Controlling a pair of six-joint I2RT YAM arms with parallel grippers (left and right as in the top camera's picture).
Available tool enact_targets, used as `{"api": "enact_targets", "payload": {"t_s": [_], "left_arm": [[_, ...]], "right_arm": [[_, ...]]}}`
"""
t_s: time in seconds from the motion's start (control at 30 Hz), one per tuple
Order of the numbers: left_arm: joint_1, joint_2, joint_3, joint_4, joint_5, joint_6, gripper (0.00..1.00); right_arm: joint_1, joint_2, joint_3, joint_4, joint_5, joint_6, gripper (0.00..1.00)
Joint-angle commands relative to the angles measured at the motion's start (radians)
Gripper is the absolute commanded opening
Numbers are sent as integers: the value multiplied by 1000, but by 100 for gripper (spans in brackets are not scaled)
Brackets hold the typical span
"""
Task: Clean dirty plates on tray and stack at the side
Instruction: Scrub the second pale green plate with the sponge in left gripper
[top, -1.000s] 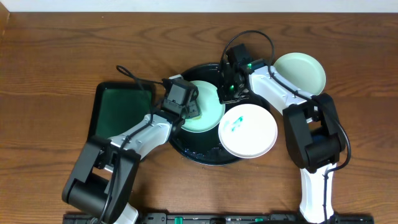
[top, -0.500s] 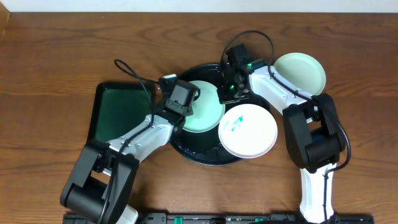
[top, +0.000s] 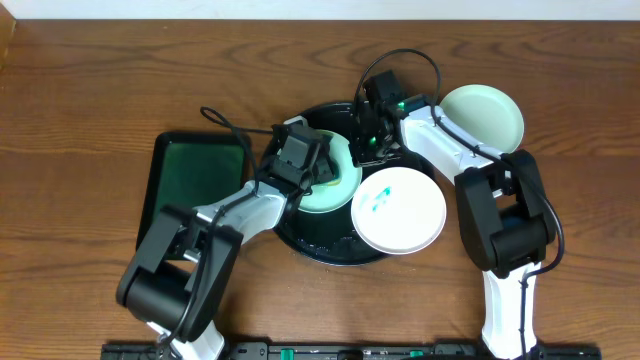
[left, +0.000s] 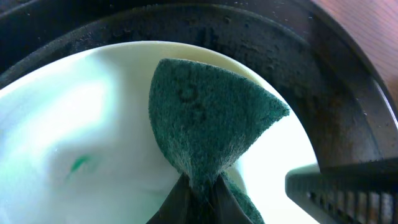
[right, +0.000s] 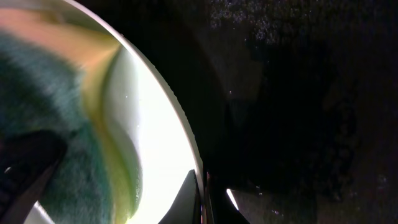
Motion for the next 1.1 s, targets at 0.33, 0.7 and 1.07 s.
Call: {"api": "enact_targets", "payload": {"t_s": [0.33,0.7,1.07], "left_arm": [[14,15,8,-239,-480,284,7],[13,-140,8,-258,-566,401,8],[13,-95,8,-124,167,225,7]], "right_arm": [[6,58,-4,-22,76,-13,1],[6,58,-4,-27,83,-13,1],[6,59,-4,-24,82,-12,1]]}}
